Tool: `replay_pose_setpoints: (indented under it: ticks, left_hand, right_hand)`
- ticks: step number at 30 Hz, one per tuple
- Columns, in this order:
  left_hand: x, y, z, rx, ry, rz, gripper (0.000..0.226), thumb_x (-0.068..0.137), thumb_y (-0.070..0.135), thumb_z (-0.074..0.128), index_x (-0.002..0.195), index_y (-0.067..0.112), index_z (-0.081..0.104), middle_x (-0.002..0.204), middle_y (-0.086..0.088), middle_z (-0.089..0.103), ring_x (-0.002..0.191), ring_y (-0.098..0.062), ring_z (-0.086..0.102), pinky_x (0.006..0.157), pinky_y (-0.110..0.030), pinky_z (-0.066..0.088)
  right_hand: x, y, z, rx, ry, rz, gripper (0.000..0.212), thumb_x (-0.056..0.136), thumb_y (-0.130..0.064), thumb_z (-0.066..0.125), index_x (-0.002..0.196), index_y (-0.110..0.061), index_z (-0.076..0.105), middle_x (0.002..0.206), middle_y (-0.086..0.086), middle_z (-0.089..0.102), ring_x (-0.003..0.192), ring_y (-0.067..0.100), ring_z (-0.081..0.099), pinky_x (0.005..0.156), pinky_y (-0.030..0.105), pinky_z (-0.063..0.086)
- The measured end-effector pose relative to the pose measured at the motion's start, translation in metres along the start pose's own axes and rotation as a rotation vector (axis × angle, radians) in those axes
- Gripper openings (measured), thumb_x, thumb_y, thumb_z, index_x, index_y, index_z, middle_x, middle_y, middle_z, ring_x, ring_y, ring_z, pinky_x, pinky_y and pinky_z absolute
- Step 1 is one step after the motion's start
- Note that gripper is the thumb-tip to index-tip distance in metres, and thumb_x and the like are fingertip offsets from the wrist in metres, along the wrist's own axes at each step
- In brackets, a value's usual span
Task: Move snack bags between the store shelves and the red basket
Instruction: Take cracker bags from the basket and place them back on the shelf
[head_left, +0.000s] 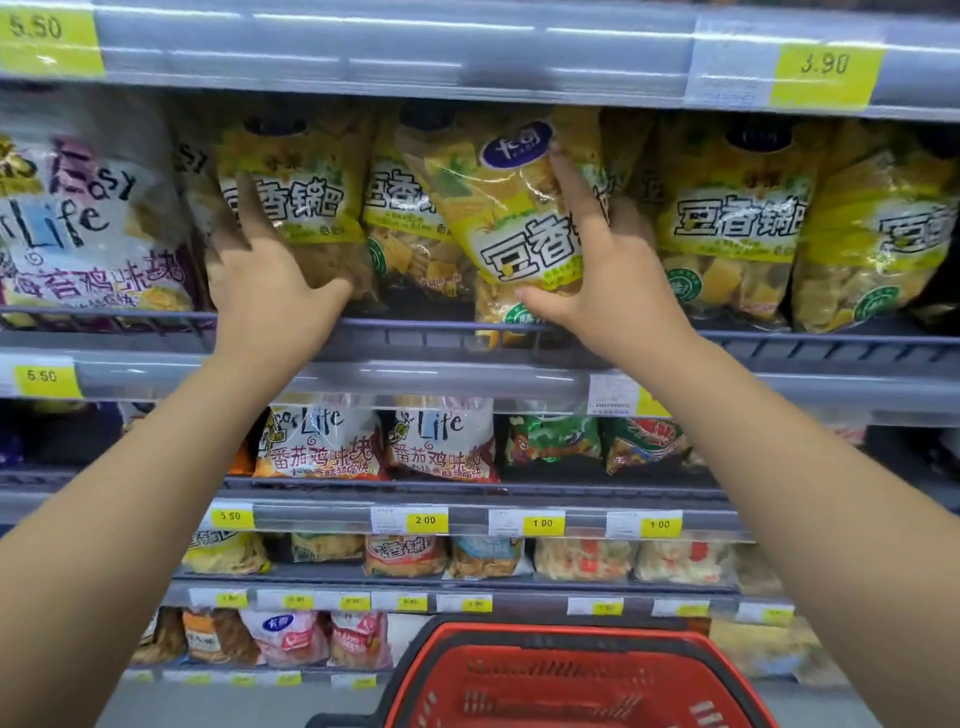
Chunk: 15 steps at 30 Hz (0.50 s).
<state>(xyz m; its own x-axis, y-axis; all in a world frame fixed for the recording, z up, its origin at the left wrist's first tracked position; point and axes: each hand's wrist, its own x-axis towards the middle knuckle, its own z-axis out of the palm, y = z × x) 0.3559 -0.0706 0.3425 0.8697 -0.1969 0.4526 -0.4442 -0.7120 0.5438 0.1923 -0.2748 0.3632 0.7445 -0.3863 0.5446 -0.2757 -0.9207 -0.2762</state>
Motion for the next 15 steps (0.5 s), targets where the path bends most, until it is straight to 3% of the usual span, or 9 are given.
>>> replay_pose_setpoints:
  ticks: [3,6,8,11,15]
  left_hand:
    - [-0.017,0.003,0.002,-0.056,0.065,0.023,0.100,0.083,0.049,0.066,0.150,0.002,0.009,0.141,-0.030,0.028,0.130,-0.044,0.028,0.111,-0.050,0.024]
    - [-0.052,0.007,0.004,-0.125,0.127,0.131,0.092,0.088,0.052,0.060,0.151,0.008,0.010,0.152,-0.025,0.016,0.141,-0.039,0.015,0.116,-0.050,0.016]
    - [-0.083,0.005,0.009,-0.147,0.140,0.221,0.086,0.091,0.053,0.054,0.153,0.013,0.010,0.158,-0.020,0.007,0.146,-0.035,0.005,0.117,-0.050,0.013]
    - [-0.140,-0.009,0.024,-0.150,0.141,0.303,0.076,0.094,0.049,0.053,0.150,0.010,0.020,0.157,-0.020,0.010,0.146,-0.036,0.009,0.115,-0.055,0.015]
    - [-0.229,-0.042,0.066,-0.104,0.041,0.339,0.063,0.093,0.040,0.055,0.141,0.007,0.032,0.152,-0.025,0.023,0.142,-0.041,0.020,0.116,-0.050,0.015]
  right_hand:
    - [-0.009,0.004,0.003,-0.006,-0.035,0.081,0.111,0.074,-0.067,0.064,0.148,-0.042,-0.016,0.131,0.024,0.040,0.108,0.043,0.051,0.087,0.047,0.050]
    - [-0.029,0.006,0.005,-0.085,0.029,0.136,0.120,0.065,-0.081,0.051,0.150,-0.030,-0.017,0.125,0.028,0.044,0.104,0.039,0.048,0.091,0.047,0.043]
    - [-0.051,0.010,0.008,-0.069,0.154,0.087,0.113,0.070,-0.076,0.052,0.153,-0.024,-0.004,0.131,0.027,0.039,0.113,0.038,0.040,0.097,0.045,0.038]
    - [-0.104,0.021,0.021,0.036,0.312,-0.001,0.088,0.085,-0.055,0.061,0.150,-0.020,0.013,0.141,0.024,0.033,0.127,0.033,0.030,0.105,0.043,0.030]
    - [-0.206,0.037,0.062,0.100,0.207,0.057,0.073,0.087,-0.043,0.064,0.143,-0.014,0.029,0.136,0.026,0.038,0.125,0.033,0.031,0.106,0.047,0.029]
